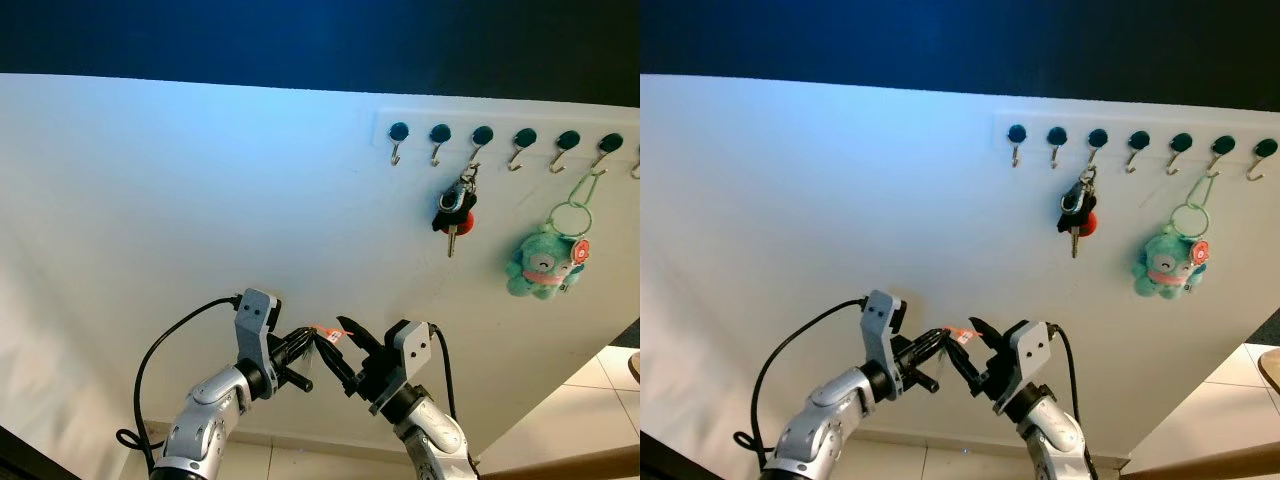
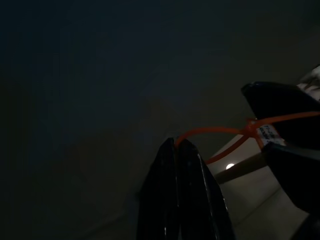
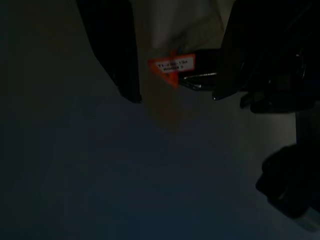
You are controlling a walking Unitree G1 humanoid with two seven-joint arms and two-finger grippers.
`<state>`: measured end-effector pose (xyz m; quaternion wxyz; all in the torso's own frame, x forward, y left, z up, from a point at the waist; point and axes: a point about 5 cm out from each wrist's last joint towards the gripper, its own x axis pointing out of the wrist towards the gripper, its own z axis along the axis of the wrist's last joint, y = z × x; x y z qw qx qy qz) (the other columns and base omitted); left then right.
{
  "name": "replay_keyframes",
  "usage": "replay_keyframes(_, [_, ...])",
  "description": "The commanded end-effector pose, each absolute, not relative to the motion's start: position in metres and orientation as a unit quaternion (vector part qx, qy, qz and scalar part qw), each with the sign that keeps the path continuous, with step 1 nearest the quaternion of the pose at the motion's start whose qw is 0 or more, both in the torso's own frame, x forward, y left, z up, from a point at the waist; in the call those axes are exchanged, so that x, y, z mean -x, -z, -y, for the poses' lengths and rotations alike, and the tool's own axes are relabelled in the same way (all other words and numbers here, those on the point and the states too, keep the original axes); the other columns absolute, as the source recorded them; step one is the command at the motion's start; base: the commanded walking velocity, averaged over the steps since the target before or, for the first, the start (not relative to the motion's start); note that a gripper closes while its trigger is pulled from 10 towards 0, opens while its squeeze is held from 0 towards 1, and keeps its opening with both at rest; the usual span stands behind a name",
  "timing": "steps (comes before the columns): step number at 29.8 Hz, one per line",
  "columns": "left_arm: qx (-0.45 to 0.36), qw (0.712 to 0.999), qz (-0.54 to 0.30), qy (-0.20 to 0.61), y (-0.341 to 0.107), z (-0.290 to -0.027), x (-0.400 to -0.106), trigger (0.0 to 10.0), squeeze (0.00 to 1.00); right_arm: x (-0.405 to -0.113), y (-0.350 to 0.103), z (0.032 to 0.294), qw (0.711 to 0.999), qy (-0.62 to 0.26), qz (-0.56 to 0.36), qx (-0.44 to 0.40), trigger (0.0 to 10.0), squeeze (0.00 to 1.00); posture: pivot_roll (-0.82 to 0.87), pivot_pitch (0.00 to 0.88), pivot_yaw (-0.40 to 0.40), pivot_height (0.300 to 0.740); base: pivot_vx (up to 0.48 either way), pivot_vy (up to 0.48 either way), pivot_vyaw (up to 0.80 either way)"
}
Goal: Hang keys on a hook
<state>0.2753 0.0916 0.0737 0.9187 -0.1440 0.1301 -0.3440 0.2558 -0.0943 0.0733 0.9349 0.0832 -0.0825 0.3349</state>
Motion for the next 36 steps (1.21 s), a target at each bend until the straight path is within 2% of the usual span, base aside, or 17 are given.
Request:
replay_keyframes(1, [0.182, 0.912, -0.125, 0.347, -0.077, -0.085, -0.276, 10.0, 0.00, -0.255, -0.074, 0.095, 0.936, -0.329, 0.080, -0.094, 10.0, 0.00, 0.04, 0.050, -0.010, 0.740, 0.000, 0.000, 0.00])
replay_keyframes(12, [0.223, 0.894, -0.106, 0.373, -0.082, -0.079, -0.274, 10.0, 0.00, -0.257, -0.074, 0.101, 0.941, -0.310, 0.071, -0.115, 10.0, 0.00, 0.03, 0.051, -0.014, 0.740, 0.000, 0.000, 0.00])
replay_keyframes(20, [0.213, 0.887, -0.114, 0.394, -0.081, -0.074, -0.270, 10.0, 0.00, -0.257, -0.078, 0.099, 0.938, -0.314, 0.072, -0.125, 10.0, 0.00, 0.03, 0.056, -0.011, 0.740, 0.000, 0.000, 0.00])
replay_keyframes(21, [0.211, 0.886, -0.115, 0.396, -0.081, -0.074, -0.269, 10.0, 0.00, -0.256, -0.078, 0.099, 0.937, -0.316, 0.072, -0.129, 7.3, 0.00, 0.04, 0.055, -0.010, 0.740, 0.000, 0.000, 0.00])
replay_keyframes(23, [0.211, 0.886, -0.116, 0.397, -0.081, -0.074, -0.269, 10.0, 0.00, -0.256, -0.078, 0.098, 0.937, -0.317, 0.072, -0.131, 7.3, 0.00, 0.04, 0.055, -0.010, 0.740, 0.000, 0.000, 0.00])
replay_keyframes(24, [0.210, 0.885, -0.116, 0.400, -0.081, -0.073, -0.268, 10.0, 0.00, -0.256, -0.078, 0.098, 0.936, -0.319, 0.072, -0.134, 2.4, 0.00, 0.04, 0.054, -0.010, 0.740, 0.000, 0.000, 0.00])
replay_keyframes(26, [0.209, 0.884, -0.116, 0.401, -0.081, -0.073, -0.268, 10.0, 0.00, -0.255, -0.078, 0.097, 0.935, -0.320, 0.072, -0.135, 2.4, 0.00, 0.04, 0.054, -0.011, 0.740, 0.000, 0.000, 0.00])
replay_keyframes(27, [0.209, 0.884, -0.116, 0.403, -0.081, -0.073, -0.268, 10.0, 0.00, -0.255, -0.078, 0.097, 0.934, -0.321, 0.071, -0.137, 0.0, 0.00, 0.04, 0.054, -0.011, 0.740, 0.000, 0.000, 0.00])
replay_keyframes(36, [0.206, 0.882, -0.116, 0.408, -0.082, -0.072, -0.267, 10.0, 0.00, -0.255, -0.078, 0.096, 0.932, -0.326, 0.065, -0.143, 0.0, 0.00, 0.04, 0.052, -0.012, 0.740, 0.000, 0.000, 0.00])
